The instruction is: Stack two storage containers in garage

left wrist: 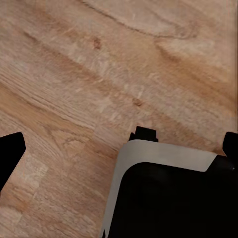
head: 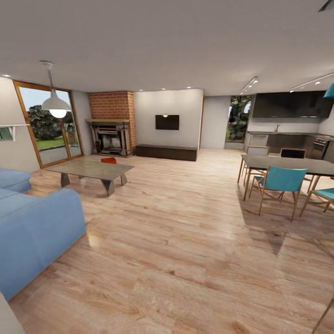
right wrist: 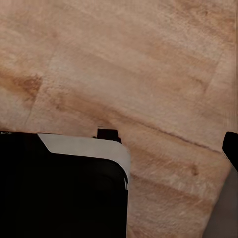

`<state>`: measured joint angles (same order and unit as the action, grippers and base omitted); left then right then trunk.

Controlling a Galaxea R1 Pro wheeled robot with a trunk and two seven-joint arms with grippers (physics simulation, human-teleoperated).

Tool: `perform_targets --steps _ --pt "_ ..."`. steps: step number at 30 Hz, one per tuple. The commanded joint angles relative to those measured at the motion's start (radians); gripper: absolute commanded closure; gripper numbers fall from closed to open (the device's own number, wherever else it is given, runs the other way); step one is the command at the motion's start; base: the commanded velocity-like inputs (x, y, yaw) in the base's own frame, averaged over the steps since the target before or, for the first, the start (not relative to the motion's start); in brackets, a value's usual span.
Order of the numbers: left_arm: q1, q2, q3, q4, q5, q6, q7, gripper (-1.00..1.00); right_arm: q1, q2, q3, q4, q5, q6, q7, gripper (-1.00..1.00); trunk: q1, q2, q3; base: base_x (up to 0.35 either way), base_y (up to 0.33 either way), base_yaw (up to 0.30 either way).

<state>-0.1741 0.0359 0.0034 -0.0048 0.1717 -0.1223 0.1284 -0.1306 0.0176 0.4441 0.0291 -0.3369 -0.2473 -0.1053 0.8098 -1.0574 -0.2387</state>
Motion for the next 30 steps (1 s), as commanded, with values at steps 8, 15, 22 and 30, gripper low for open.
perform_targets --steps 8,15,22,30 --pt "-0.001 -0.001 0.0 0.001 0.005 -0.002 0.0 -1.0 -0.001 0.004 0.01 0.003 -0.009 -0.003 -0.012 -1.0 0.001 -0.001 -0.001 0.326 0.0 0.0" --pt "-0.001 -0.002 0.0 0.001 0.005 -0.002 0.0 -1.0 -0.001 0.004 0.01 0.003 -0.01 -0.003 -0.013 -1.0 0.001 -0.001 -0.001 0.326 0.0 0.0" --pt "-0.001 -0.001 0.0 0.001 0.005 -0.004 0.0 -1.0 -0.001 0.004 0.01 0.003 -0.01 -0.003 -0.013 -1.0 0.001 -0.001 -0.001 0.326 0.0 0.0" --pt "-0.001 -0.001 0.0 0.002 0.005 -0.01 0.0 -1.0 -0.001 0.004 0.01 0.003 -0.01 -0.003 -0.013 -1.0 0.001 -0.001 -0.001 0.314 0.0 0.0"
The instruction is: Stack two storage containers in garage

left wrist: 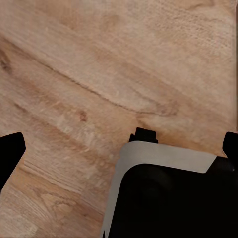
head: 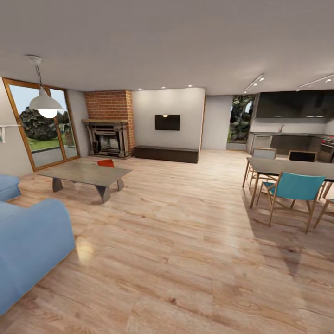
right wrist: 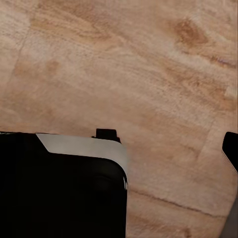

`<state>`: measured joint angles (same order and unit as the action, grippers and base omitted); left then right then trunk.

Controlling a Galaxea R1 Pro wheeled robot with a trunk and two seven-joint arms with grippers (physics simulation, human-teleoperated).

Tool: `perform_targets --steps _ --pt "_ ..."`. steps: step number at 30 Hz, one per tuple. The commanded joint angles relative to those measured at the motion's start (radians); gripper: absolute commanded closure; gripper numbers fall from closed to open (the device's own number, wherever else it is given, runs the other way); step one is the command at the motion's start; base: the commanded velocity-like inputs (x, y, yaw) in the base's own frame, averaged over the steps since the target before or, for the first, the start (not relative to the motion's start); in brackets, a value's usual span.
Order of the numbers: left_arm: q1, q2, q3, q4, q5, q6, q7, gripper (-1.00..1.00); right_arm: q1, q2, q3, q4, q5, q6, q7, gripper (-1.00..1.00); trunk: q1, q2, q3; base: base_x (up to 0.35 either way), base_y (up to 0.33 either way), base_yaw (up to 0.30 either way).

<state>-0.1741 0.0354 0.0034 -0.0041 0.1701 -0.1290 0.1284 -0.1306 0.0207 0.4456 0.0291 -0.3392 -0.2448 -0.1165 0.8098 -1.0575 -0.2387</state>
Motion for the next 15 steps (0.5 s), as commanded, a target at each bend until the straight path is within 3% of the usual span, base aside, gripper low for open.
perform_targets --steps 1,15 --pt "-0.001 0.0 0.0 0.001 0.006 -0.004 0.0 -1.0 -0.001 0.001 0.008 0.003 -0.007 -0.005 -0.002 -1.0 0.001 -0.001 -0.001 0.289 0.0 0.0" --pt "-0.001 0.0 0.0 0.001 0.007 0.0 0.0 -1.0 -0.001 0.001 0.008 0.003 -0.007 -0.005 -0.002 -1.0 0.001 -0.001 -0.001 0.311 0.0 0.0"
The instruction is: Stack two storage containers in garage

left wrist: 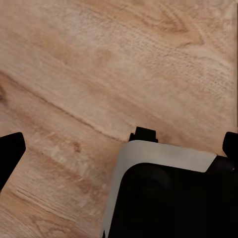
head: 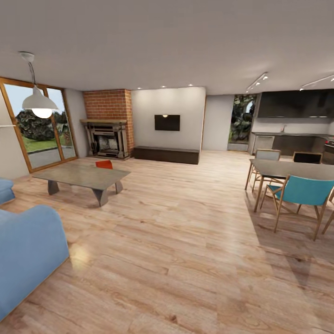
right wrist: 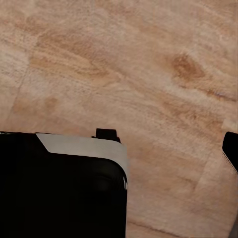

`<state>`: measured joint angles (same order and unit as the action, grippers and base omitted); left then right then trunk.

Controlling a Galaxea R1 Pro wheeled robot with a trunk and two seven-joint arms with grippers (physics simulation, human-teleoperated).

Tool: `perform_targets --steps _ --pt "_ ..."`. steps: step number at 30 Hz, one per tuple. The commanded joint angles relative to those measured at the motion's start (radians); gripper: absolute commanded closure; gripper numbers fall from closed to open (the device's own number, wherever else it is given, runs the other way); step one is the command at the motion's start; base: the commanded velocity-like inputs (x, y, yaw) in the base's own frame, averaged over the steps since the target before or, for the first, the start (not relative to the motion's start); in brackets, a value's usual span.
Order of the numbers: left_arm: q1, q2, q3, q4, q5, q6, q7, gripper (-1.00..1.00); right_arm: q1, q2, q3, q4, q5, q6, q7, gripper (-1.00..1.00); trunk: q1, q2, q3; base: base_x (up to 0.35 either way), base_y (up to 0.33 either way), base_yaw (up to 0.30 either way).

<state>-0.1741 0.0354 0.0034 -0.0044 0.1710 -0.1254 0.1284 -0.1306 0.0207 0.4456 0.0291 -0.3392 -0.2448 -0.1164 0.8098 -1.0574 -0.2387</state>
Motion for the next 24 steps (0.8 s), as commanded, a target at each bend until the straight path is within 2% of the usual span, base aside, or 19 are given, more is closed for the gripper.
perform_targets --steps 1,24 --pt "-0.001 0.0 0.0 0.001 0.006 -0.003 0.0 -1.0 -0.001 0.001 0.008 0.003 -0.007 -0.005 -0.002 -1.0 0.001 -0.001 -0.001 0.322 0.0 0.0" --pt "-0.001 0.001 0.0 0.001 0.007 -0.002 0.0 -1.0 -0.001 0.001 0.008 0.003 -0.008 -0.005 -0.002 -1.0 0.001 -0.001 -0.001 0.322 0.0 0.0"
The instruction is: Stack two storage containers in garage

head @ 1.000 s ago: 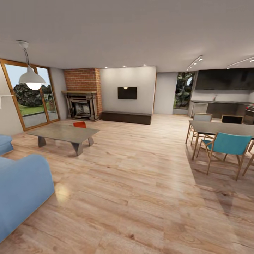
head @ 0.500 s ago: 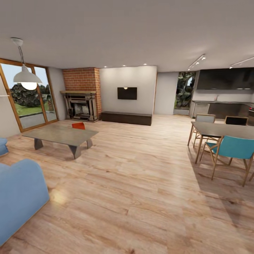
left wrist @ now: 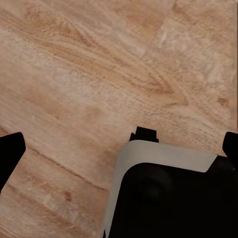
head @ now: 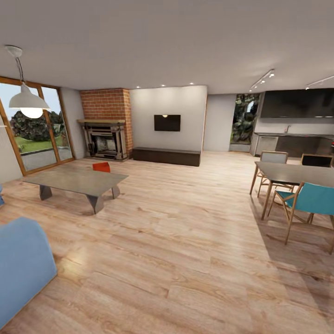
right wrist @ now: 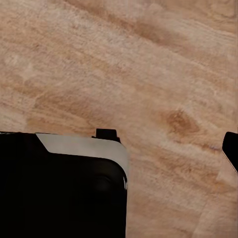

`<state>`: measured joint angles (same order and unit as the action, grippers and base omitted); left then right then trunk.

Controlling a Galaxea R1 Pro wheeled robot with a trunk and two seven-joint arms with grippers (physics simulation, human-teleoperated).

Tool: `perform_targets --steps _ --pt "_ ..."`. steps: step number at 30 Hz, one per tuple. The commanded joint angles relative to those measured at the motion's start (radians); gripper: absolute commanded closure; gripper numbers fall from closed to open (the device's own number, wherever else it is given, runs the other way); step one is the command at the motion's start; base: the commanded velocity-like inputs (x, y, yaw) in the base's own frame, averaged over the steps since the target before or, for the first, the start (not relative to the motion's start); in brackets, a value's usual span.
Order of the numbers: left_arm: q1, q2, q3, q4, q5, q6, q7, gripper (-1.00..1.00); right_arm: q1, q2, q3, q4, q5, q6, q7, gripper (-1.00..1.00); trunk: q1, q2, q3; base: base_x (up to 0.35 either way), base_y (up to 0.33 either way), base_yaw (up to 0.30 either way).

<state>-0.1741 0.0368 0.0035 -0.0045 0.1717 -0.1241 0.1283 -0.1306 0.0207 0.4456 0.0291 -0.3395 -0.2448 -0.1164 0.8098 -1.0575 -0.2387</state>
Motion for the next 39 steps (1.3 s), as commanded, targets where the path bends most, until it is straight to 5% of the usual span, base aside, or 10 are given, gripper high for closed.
perform_targets --steps 1,39 --pt "-0.001 0.0 0.0 0.001 0.006 -0.004 0.001 -1.0 -0.001 0.001 0.008 0.003 -0.007 -0.005 -0.002 -1.0 0.001 -0.001 -0.001 0.322 0.0 0.0" --pt "-0.001 0.0 0.0 0.001 0.006 -0.005 0.001 -1.0 -0.001 0.001 0.008 0.003 -0.007 -0.005 -0.002 -1.0 0.001 -0.001 -0.001 0.321 0.0 0.0"
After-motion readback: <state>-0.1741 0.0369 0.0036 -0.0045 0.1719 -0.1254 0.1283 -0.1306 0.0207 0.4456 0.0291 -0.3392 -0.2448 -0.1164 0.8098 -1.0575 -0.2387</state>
